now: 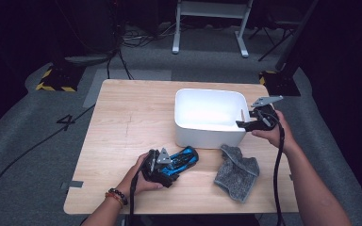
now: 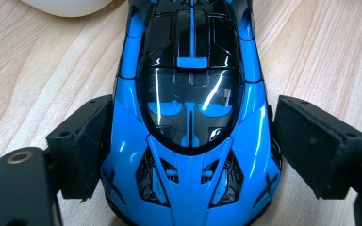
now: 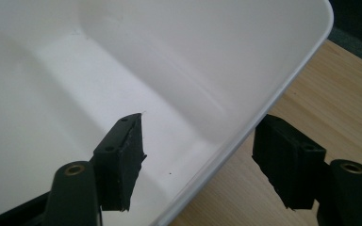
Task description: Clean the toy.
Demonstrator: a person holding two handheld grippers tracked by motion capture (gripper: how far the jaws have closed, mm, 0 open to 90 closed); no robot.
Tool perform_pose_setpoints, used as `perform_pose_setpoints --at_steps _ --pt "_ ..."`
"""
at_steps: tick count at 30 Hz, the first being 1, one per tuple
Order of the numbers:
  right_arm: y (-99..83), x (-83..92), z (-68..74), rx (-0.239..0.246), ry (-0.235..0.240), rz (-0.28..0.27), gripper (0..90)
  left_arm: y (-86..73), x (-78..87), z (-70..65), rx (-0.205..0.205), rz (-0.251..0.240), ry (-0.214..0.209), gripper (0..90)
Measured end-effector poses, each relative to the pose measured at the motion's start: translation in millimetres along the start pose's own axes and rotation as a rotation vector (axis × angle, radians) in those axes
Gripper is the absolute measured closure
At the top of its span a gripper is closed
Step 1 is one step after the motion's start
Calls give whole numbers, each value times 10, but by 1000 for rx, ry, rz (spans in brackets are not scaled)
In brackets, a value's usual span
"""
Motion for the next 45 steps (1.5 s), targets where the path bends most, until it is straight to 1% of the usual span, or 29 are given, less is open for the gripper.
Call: perform_pose_setpoints --at_steps 2,3,7,11,14,17,18,19,20,22,23,25,27,32,35,36,37,38,39,42,43,44,45 --pt "9 -15 42 11 -3 2 338 -8 19 12 2 1 2 199" --pt "13 -21 57 12 -5 5 338 -15 30 19 3 1 0 235" --pt "44 -58 124 25 4 10 338 -79 94 30 -15 16 -10 240" --pt "82 -105 197 26 15 14 338 -120 145 31 -31 32 -7 241" --pt "110 -136 241 37 18 19 338 -150 178 28 -45 29 -28 242" --pt "135 -165 293 45 29 14 338 -203 227 18 -32 16 -51 243" --pt "140 -173 310 46 33 13 338 -217 240 19 -36 16 -49 243" --pt "144 -179 325 45 36 11 336 -233 263 7 -31 11 -61 243" --pt "153 -190 344 45 41 8 328 -239 273 6 -35 4 -68 243" --pt "160 -208 367 48 41 11 312 -264 278 1 -50 18 -58 242" --pt "165 -218 384 44 42 13 311 -255 270 -3 -54 10 -50 242" --pt "180 -235 415 52 44 16 311 -243 258 -7 -48 11 -50 241" --pt "189 -246 431 57 41 15 306 -231 243 -12 -40 5 -52 239" --pt "192 -258 445 55 43 9 292 -224 227 -17 -18 -7 -42 231" --pt "193 -259 445 55 45 8 291 -213 202 -14 5 -4 -16 197" --pt "192 -259 446 52 44 8 291 -211 196 -13 7 0 -11 183" --pt "191 -258 444 54 44 7 291 -207 183 -7 13 4 7 172" --pt "190 -258 445 52 45 5 290 -204 178 -7 20 7 10 149" --pt "189 -258 446 53 46 4 289 -203 177 -9 19 10 15 148" --pt "191 -259 444 52 46 0 288 -198 180 -15 17 11 17 154" --pt "190 -259 443 53 46 -2 288 -195 190 -26 13 7 11 171" --pt "191 -259 443 52 48 -6 287 -190 200 -43 1 4 4 225" --pt "190 -259 443 50 48 -9 287 -188 202 -41 -5 13 2 234"
Point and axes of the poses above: each handheld gripper's, and its own axes: x roughly backward along the jaws, y roughly out of its top, z roughly to its left, the point moved 9 cm from there along -x, roughly forward along the jaws, and after that the axes turned 14 degrees about y, right-handed, at the moved point
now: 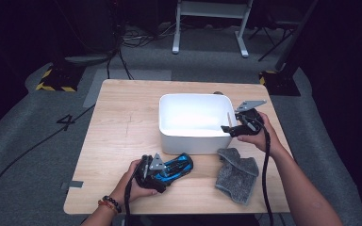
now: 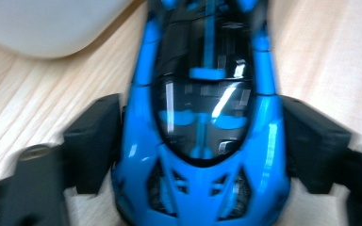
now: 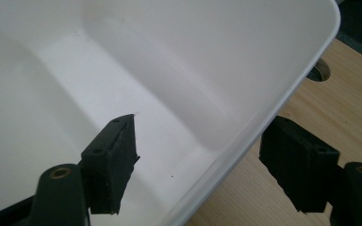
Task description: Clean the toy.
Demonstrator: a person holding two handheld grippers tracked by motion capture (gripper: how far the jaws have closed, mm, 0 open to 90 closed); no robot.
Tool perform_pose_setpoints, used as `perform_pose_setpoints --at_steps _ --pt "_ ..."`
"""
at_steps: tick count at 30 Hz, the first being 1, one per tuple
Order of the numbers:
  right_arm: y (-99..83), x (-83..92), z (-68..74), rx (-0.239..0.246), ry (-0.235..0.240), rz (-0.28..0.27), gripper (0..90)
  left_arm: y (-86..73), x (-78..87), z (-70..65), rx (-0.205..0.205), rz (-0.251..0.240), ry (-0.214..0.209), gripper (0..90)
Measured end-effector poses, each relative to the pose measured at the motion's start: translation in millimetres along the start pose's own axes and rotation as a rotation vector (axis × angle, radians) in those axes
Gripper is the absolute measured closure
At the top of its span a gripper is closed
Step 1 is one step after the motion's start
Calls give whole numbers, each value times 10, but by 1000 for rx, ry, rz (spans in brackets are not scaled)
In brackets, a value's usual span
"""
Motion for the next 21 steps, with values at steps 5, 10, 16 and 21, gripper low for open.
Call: perform_pose_setpoints --at_steps 5,10,16,21 --pt "11 54 10 24 -8 -10 281 -11 14 6 -9 -1 -19 241" --pt "57 209 18 48 -16 -50 268 1 26 9 -2 -15 -29 242" --pt "23 483 35 75 -38 -120 264 7 52 12 -4 -24 -42 242" --pt "-169 689 63 79 -28 -181 258 5 73 4 -6 -28 -50 242"
Point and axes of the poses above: each handheld gripper's, and its own axes: x roughly backward along the jaws, y roughly out of its top, z roughly to its left, the point moved 9 cm from there along -x, roughly forward along the jaws, and after that the axes turned 14 degrees about y, right-handed, at the moved point
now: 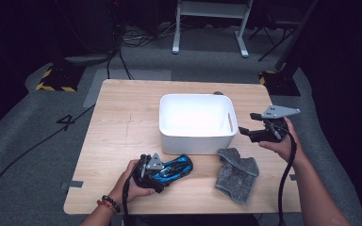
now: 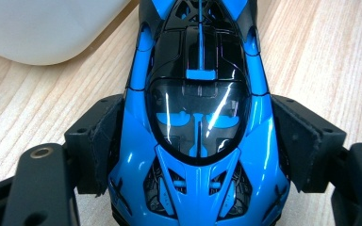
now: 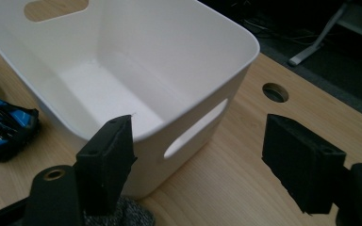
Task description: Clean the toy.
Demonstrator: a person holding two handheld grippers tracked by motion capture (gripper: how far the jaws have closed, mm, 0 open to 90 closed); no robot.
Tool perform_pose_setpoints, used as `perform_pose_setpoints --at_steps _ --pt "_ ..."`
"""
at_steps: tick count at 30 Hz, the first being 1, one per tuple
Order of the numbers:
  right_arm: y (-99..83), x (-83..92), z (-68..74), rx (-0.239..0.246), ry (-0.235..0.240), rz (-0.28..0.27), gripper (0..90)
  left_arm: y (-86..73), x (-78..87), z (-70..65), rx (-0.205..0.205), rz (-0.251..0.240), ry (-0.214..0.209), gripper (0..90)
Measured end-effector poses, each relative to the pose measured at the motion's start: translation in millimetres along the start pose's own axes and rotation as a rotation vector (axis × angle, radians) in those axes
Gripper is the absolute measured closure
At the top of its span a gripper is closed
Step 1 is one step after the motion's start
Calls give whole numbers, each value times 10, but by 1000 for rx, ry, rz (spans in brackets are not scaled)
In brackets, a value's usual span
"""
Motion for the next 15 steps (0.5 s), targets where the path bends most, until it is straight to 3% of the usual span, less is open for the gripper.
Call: perform_pose_setpoints --at_steps 3,7,11,15 --pt "-136 100 34 2 17 -15 254 8 8 -9 -2 -3 -2 242" --pt "-479 131 5 -7 17 37 246 18 45 -11 7 -12 -4 242" --pt "-946 101 -112 -56 4 115 243 25 95 4 9 -27 5 242" --pt "-1286 37 -185 -120 2 149 245 40 130 9 14 -40 11 242"
Point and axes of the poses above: each handheld gripper's, and its own axes: x roughly backward along the jaws, y roughly out of its top, z roughly to its left, the point moved 9 cm from there along -x, roughly forward along the jaws, and after that the axes turned 14 degrees about y, right-handed, at the moved point
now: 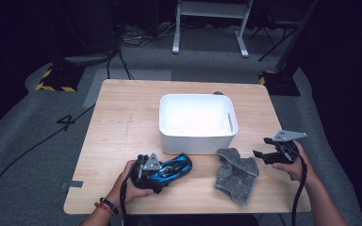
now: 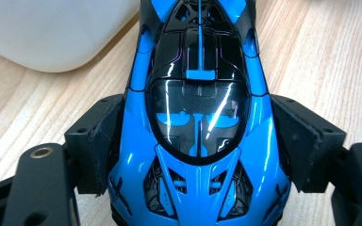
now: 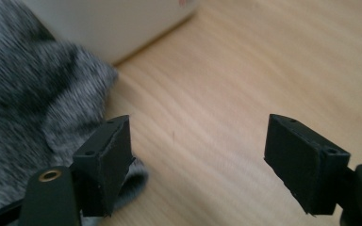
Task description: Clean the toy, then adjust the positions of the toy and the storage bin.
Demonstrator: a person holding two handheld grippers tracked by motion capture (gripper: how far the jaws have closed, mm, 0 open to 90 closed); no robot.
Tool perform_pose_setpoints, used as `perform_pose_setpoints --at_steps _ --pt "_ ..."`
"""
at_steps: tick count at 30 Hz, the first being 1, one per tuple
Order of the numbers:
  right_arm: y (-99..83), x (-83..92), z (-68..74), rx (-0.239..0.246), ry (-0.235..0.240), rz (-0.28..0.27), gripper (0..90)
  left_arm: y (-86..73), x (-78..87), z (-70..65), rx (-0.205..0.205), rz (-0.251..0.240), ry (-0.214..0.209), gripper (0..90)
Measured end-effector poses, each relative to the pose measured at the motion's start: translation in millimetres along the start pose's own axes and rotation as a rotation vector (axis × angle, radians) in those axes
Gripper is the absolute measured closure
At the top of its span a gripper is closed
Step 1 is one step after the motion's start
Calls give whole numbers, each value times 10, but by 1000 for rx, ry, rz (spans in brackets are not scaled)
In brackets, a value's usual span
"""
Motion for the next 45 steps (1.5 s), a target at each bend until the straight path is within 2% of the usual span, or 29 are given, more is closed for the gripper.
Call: perform_pose_setpoints --at_steps 2,3,7,15,20,23,30,45 --pt "-121 -59 -22 -17 -3 22 246 11 18 0 2 -8 -1 242" --pt "-194 -104 -18 -31 11 32 250 14 23 2 3 -9 -1 242" --pt "-315 -195 -12 -29 17 59 244 57 69 12 6 -35 -1 242" --pt "-312 -290 -9 -36 17 45 230 133 210 21 -5 -100 -39 243" --pt "-315 -298 7 -38 15 25 230 192 247 40 -16 -116 -34 243" --pt "-329 -310 5 -63 32 -5 222 249 273 38 -27 -126 -30 242" --pt "-339 -314 -2 -51 41 -35 213 369 414 19 -55 -163 -20 242" --pt "-333 -322 -5 -49 41 -37 209 566 755 249 -28 -249 14 243"
Point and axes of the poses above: each handheld gripper's, and its own axes: x roughly backward along the jaws, y roughly out of its top, z roughly to its left, the point moved 9 cm from there along -x, roughly forward along the jaws, and after that the axes turned 14 degrees about y, right-handed, at the moved point
